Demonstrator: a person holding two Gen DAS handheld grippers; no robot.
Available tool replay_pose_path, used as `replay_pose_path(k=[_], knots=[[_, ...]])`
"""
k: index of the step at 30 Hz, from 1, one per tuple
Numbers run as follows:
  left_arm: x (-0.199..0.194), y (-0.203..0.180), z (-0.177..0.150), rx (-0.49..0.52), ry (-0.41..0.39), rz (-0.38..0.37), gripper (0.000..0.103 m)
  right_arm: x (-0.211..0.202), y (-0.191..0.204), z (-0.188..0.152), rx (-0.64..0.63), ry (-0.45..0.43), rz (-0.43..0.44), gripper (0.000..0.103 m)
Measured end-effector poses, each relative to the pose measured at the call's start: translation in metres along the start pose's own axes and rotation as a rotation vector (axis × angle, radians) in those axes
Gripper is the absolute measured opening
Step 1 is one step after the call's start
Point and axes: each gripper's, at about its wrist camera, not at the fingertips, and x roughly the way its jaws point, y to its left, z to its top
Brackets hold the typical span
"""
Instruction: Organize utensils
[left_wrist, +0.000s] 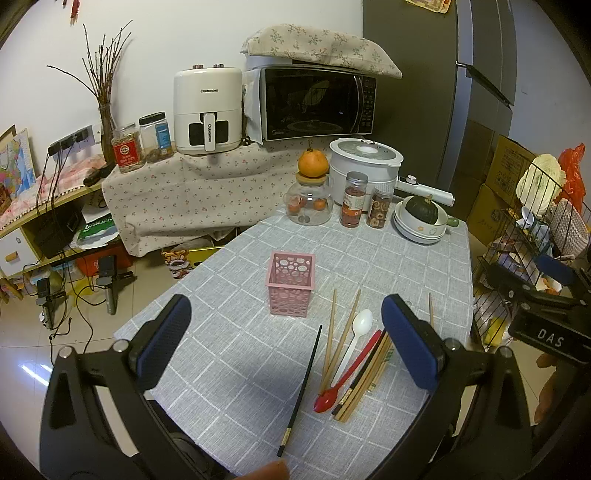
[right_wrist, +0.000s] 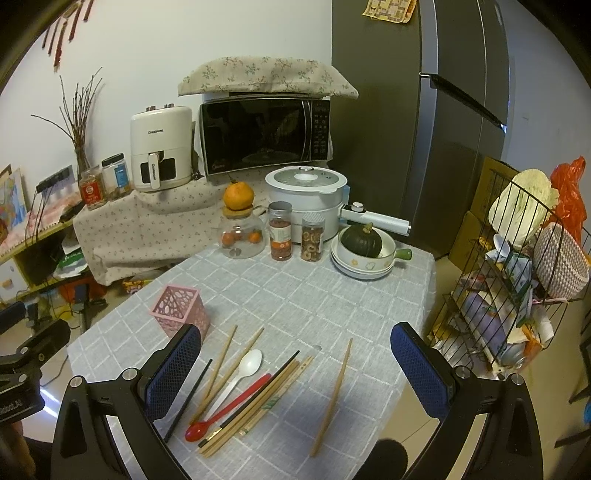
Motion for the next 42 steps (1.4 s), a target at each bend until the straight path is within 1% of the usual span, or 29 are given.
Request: replay_pose_path(k=[42], knots=[[0.0011, -0.0024, -0.0011, -0.001, 0.004, 0.000, 0.102, 0.0043, -0.0018, -0.0021, 0.021, 0.026, 0.011, 0.103]])
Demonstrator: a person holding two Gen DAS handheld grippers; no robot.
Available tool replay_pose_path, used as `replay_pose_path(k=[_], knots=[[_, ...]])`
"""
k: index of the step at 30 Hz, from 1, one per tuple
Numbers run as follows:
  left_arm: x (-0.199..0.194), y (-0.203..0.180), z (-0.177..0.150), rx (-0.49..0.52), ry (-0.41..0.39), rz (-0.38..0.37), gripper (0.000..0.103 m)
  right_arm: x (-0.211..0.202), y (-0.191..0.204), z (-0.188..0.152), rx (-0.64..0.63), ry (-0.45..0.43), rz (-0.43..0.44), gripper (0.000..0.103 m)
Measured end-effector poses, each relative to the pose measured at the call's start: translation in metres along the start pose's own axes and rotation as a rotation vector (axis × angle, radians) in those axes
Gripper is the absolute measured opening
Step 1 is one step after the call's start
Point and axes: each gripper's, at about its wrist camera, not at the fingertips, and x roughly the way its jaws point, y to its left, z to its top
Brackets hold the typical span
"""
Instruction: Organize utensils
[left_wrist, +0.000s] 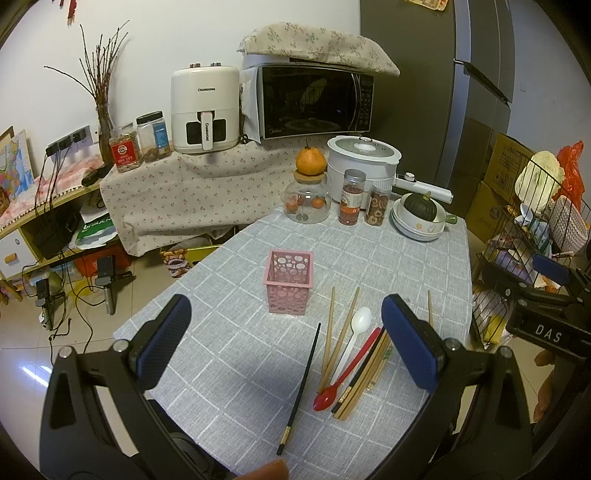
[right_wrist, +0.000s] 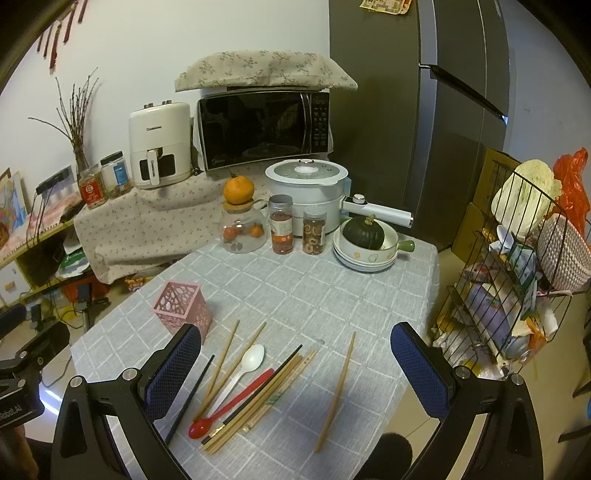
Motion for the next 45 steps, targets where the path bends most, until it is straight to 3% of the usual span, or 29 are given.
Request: replay_pose_path(k=[5, 9, 13, 18, 23, 29, 31, 39, 42, 45], knots=[[0.005, -0.004, -0.001, -0.002, 0.015, -0.037, 0.102, 0.005, -0.005, 0.002, 0.019, 0.010, -0.007, 0.103], [0.014, -0.003, 0.001, -0.030, 0.025, -0.105, 0.102, 0.016, -0.019, 0.006, 0.068, 0.056, 0.057, 0.103], [0.030, -0.012, 0.005, 0.012, 0.059, -0.152, 0.102, 0.034, -0.027, 0.010, 0.010, 0.100, 0.021, 0.103], [0.069, -0.030, 0.006, 0.119, 0.201, -0.173, 0.102, 0.077, -0.046, 0.010, 0.017, 0.270, 0.032, 0.103], [0.110, -0.047, 0.001, 0.146, 0.353, -0.243, 0.102, 0.116, -0.063, 0.001, 0.035, 0.393, 0.028, 0.103], [0.153, -0.067, -0.002, 0.154, 0.472, -0.268, 0.102, 0.157, -0.088, -0.014, 0.093, 0.496, 0.056, 0.103], [0.167, -0.068, 0.001, 0.137, 0.489, -0.271, 0.096, 0.169, -0.094, -0.020, 0.106, 0.527, 0.074, 0.103], [0.235, -0.090, -0.010, 0.121, 0.619, -0.279, 0.047, 0.193, -0.122, -0.030, 0.220, 0.576, 0.146, 0.098], [0.258, -0.103, -0.012, 0.133, 0.652, -0.269, 0.036, 0.201, -0.130, -0.033, 0.247, 0.590, 0.143, 0.093], [0.284, -0.112, -0.011, 0.142, 0.674, -0.242, 0.032, 0.208, -0.136, -0.038, 0.268, 0.611, 0.155, 0.088]])
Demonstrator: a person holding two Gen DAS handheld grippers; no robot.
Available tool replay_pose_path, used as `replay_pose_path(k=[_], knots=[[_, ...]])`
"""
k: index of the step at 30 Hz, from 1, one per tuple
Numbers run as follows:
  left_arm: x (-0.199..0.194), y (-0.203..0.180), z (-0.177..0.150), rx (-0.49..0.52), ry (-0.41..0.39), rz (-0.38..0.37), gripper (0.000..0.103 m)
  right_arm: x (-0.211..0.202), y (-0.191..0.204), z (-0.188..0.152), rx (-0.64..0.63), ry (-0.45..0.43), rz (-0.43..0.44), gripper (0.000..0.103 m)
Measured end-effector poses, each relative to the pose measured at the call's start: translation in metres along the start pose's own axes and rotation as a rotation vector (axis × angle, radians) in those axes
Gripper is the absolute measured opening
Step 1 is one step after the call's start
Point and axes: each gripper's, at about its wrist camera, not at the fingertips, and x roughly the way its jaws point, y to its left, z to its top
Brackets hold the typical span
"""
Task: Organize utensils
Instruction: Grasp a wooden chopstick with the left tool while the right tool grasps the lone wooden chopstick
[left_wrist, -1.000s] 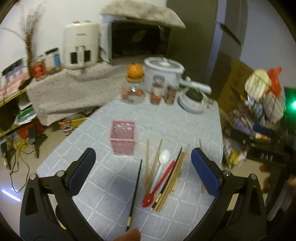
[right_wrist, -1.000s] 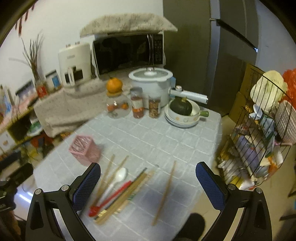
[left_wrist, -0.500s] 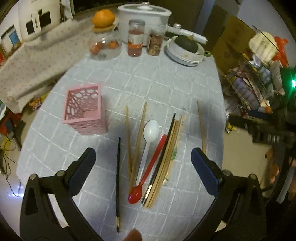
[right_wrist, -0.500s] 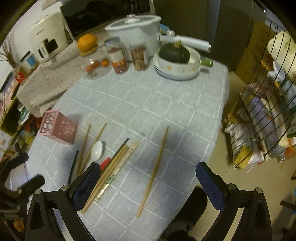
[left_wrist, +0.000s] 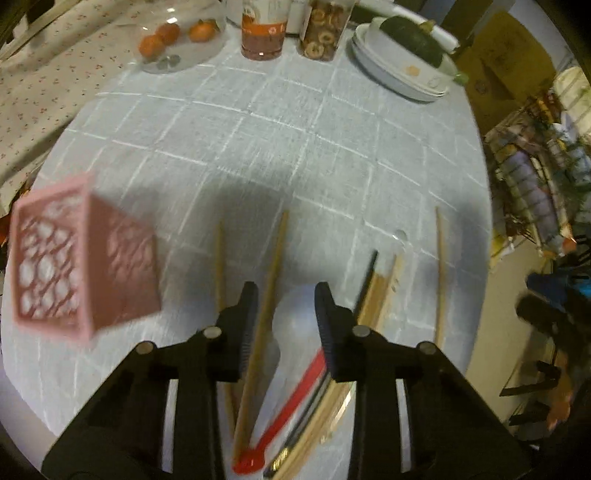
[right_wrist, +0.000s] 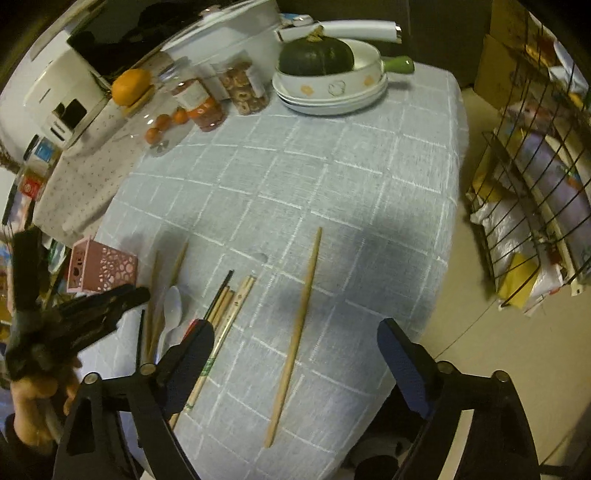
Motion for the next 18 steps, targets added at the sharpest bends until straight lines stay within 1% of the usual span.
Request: replay_pose_path(k=[1, 2, 8, 9, 10, 12, 15, 18], knots=[[0.006, 0.000, 0.003, -0.002, 0.007, 0.011, 0.030, 0.002, -0.002, 0.001, 0.003, 0.004, 0.004, 0.087], [0.014, 0.001, 0.008, -0.003, 0.017, 0.026, 0.026, 0.003, -0.002, 0.000, 0.004, 0.007, 0.005, 0.085], [0.041, 0.004, 0.015, -0.011, 0.058, 0.058, 0.020, 0.011, -0.006, 0.003, 0.006, 0.015, 0.001, 0.085], [0.039, 0.004, 0.016, -0.008, 0.041, 0.060, 0.020, 0.011, -0.006, 0.003, 0.005, 0.014, -0.006, 0.085], [0.040, 0.004, 0.016, -0.005, 0.047, 0.061, 0.019, 0.012, -0.005, 0.003, 0.001, 0.013, -0.017, 0.085], [0.039, 0.004, 0.018, -0.002, 0.047, 0.065, 0.008, 0.012, -0.004, 0.003, -0.015, 0.005, -0.026, 0.085], [0.031, 0.006, 0.015, -0.004, 0.028, 0.067, 0.007, 0.014, 0.000, 0.004, -0.032, -0.005, -0.058, 0.085], [0.008, 0.006, 0.007, 0.016, -0.026, 0.049, 0.006, 0.020, 0.000, 0.007, -0.023, 0.001, -0.079, 0.085]])
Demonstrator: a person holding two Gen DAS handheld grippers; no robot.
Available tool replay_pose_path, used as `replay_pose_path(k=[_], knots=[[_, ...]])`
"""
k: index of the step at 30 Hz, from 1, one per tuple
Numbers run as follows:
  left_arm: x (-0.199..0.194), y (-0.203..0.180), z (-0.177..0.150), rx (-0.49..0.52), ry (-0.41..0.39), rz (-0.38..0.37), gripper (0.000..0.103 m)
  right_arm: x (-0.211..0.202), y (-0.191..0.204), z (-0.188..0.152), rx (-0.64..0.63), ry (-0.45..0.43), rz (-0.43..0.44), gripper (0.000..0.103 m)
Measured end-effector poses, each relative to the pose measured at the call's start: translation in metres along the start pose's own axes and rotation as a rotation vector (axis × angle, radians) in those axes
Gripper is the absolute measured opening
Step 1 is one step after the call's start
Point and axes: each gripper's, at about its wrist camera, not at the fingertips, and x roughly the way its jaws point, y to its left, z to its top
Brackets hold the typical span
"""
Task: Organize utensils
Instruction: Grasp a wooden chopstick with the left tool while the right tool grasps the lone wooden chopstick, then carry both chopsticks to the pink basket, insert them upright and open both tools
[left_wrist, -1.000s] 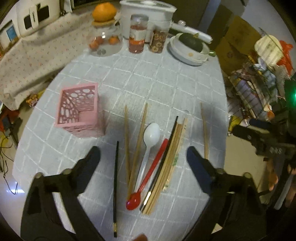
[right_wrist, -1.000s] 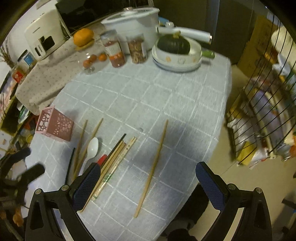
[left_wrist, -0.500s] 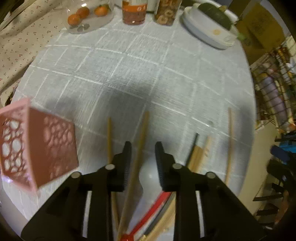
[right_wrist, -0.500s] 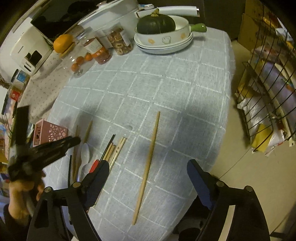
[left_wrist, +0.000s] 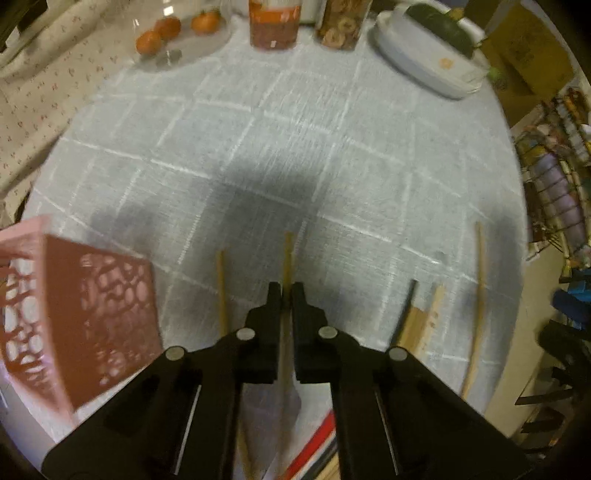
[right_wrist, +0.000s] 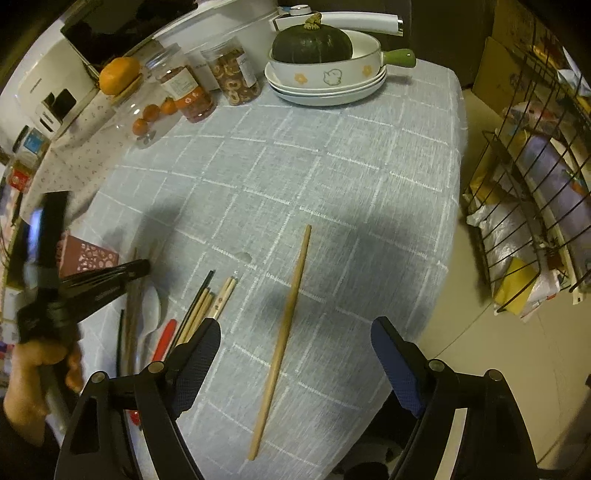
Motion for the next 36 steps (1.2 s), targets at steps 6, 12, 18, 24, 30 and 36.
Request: replay_pose_path(k=[6, 12, 18, 24, 30, 36], knots=[[-0.067, 0.007, -0.029, 0.045, -0.125, -0.030, 0.006, 0.022, 0.001, 0.012, 0.023, 0.032, -0.025, 0.063], [-0.106, 0.022, -0.050, 0.042, -0.221, -0.089, 0.006, 0.047, 0.006, 0.023, 0.018, 0.064, -0.036, 0.030], [-0.134, 0.030, -0.072, 0.051, -0.307, -0.093, 0.006, 0.066, 0.010, 0.028, 0.024, 0.089, -0.053, 0.019], [-0.146, 0.045, -0.086, 0.033, -0.349, -0.104, 0.006, 0.078, 0.012, 0.029, -0.006, 0.090, -0.067, 0.011], [-0.155, 0.055, -0.097, 0.008, -0.388, -0.122, 0.006, 0.061, 0.026, 0.018, -0.071, 0.043, -0.076, 0.006], [-0.180, 0.068, -0.104, -0.026, -0.476, -0.125, 0.006, 0.004, 0.056, 0.001, -0.181, -0.076, -0.023, 0.006]])
